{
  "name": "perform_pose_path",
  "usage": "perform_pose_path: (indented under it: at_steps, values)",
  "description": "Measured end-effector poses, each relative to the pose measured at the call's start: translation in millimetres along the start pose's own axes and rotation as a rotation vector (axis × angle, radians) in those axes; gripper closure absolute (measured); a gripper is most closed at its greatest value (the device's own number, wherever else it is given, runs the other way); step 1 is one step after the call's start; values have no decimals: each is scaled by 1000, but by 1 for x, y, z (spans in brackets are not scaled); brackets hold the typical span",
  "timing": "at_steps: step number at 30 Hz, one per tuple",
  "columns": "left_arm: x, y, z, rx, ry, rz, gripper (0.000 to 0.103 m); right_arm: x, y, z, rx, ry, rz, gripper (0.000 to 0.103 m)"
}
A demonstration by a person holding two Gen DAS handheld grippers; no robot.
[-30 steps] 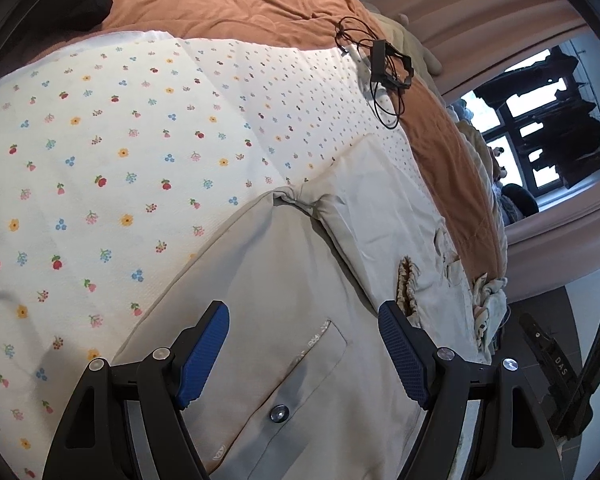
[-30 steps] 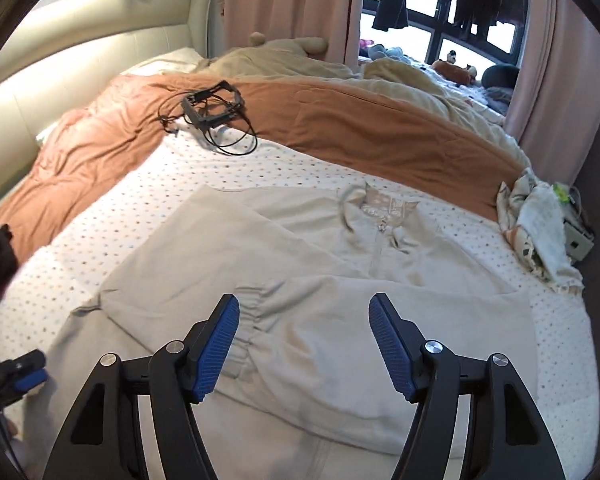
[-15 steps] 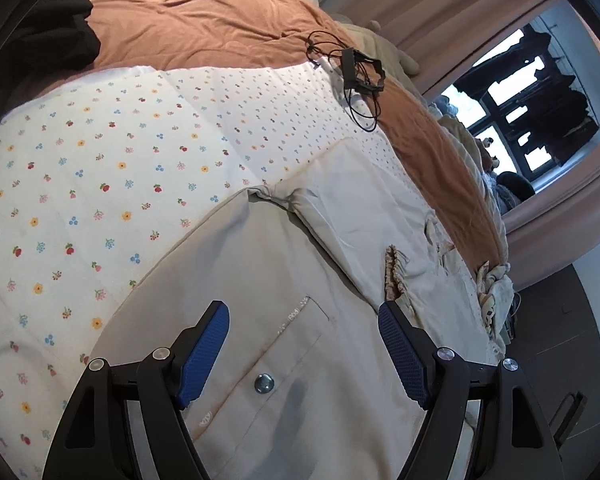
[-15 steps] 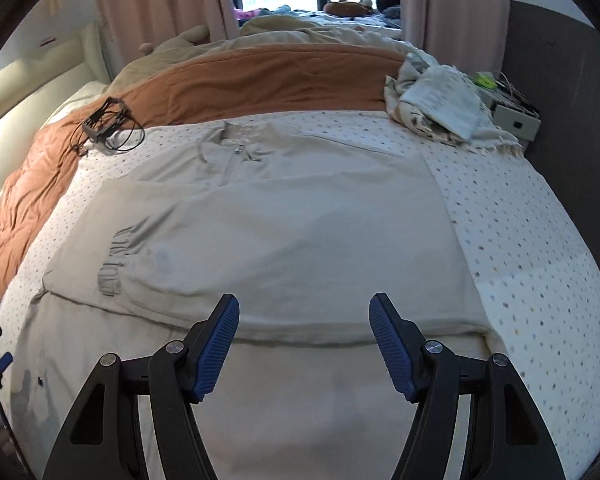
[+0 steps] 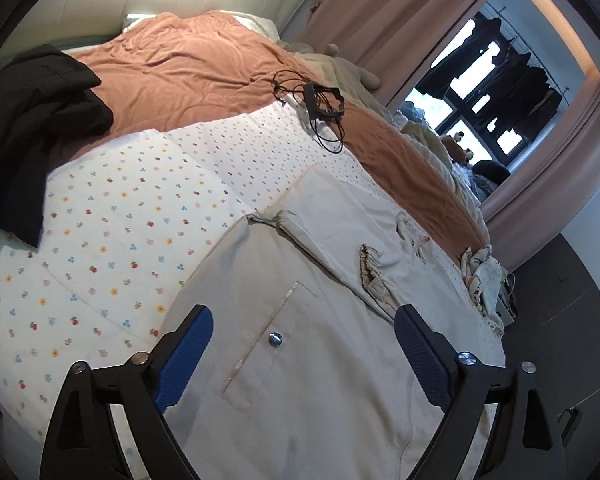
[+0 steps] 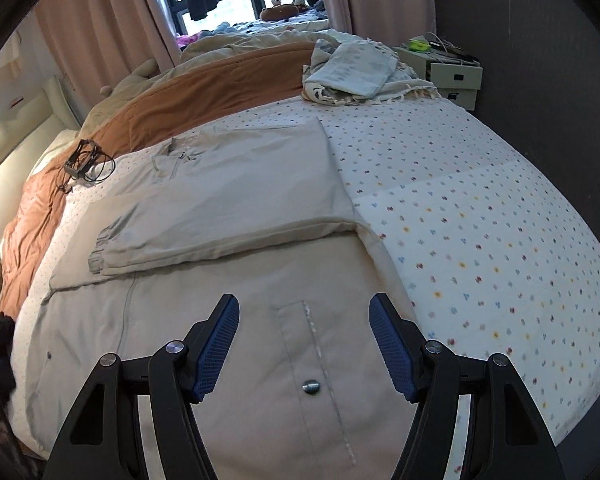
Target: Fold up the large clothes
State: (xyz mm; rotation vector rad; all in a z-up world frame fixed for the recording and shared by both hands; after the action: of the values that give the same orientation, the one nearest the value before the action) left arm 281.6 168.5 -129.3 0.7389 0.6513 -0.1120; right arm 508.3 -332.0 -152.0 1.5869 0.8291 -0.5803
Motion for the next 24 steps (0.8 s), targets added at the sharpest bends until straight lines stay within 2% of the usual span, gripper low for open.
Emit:
perform_pose_path:
  at_steps: [2,4,6,14,18,20,21,23,24]
  values:
    - [-13,1,0,13,-20,8,2,-6,-12,13,39,9,-8,26]
    - [-24,1,1,48,-25,1,0,-12,-24,27,97,27,-12,3]
    - [-33,-1,2,84,-14,-9,0,-19,-35,39,135,42,-3,0]
    - [-76,-13,-7,106,-15,26,0,-45,-75,67,218,90,7,0]
    - [-98,-16,-21,63,-39,45,0,-59,-97,75,236,128,28,0]
    - [-105,-19,-29,58,-22,51,0,-63,-110,82,253,134,29,1]
    - [-108,-21,-33,59,-18,50,0,-64,-115,84,259,137,29,3]
    - [-112,-27,-40,56,-21,44,1,-65,-126,88,267,158,24,15]
    - [-113,-30,-44,53,-22,37,3,-65,-132,89,272,170,15,24]
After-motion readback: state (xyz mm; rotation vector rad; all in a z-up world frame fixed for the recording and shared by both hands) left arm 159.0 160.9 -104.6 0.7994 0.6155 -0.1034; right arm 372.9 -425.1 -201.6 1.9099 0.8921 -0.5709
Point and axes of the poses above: each gripper's, at about its wrist camera, not at the fingertips, and x roughly the way its jaws point, z to its right, y to its top, the point moved 4 cm from there along x, roughly the way its jaws point, and after that the axes turned 1 degree about z, right-handed, at the moved point
